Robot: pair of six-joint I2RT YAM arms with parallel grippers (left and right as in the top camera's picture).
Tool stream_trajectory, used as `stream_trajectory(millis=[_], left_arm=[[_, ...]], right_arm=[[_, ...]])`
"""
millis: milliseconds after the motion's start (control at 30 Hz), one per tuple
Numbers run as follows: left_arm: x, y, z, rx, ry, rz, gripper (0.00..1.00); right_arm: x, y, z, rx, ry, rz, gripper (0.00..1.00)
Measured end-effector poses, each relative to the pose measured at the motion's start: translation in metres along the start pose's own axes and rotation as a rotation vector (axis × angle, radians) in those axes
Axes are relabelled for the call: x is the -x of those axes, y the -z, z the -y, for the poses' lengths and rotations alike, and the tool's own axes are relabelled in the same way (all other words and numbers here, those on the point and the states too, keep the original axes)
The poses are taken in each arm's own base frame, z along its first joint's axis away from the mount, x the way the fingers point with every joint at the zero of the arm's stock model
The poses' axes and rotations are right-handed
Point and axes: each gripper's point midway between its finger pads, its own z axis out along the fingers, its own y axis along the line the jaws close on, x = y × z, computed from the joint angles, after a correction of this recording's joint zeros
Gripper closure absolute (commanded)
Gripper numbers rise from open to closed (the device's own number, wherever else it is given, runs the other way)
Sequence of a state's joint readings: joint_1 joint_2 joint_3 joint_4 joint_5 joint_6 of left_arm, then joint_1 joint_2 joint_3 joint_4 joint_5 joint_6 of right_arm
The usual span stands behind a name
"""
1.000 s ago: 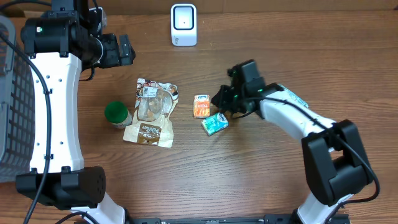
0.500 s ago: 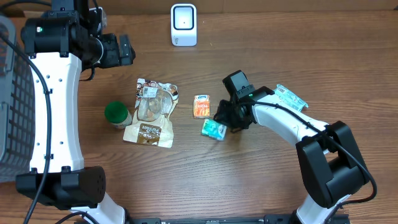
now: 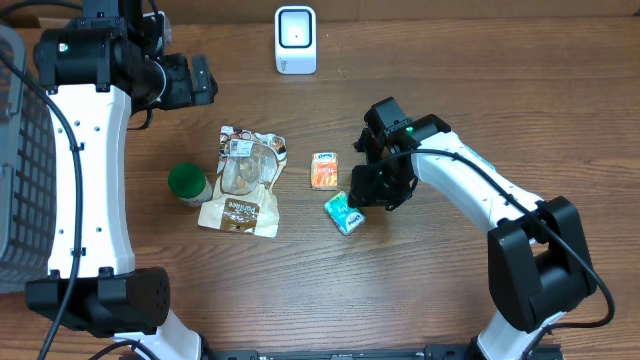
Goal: Scan the item barcode
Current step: 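Grasp the small green tissue pack with the right gripper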
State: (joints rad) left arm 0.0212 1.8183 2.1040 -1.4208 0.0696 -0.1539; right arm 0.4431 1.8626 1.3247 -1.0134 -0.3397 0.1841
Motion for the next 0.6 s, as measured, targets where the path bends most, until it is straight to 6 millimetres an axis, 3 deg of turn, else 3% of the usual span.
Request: stream_trajectory(millis=[167,267,367,600], left_arm=[[0.0,0.0,0.0,0.0,0.0,0.0,0.01],[0.0,0.0,0.0,0.0,0.0,0.0,0.01],[0.0,0.0,0.0,0.0,0.0,0.0,0.0],[0.0,0.0,0.0,0.0,0.0,0.0,0.0]], right_arm=[[0.003,-0.01,0.0,0.021,0.062,0.025,0.52],[-0.006,-0.023,0.004,0.036,0.08,0.005,0.53],[-0.015,-0.032,0.004,0.071,0.105,-0.012,0.58],[-0.017,-0.035,0.001,0.094,0.104,-0.016,0.69]])
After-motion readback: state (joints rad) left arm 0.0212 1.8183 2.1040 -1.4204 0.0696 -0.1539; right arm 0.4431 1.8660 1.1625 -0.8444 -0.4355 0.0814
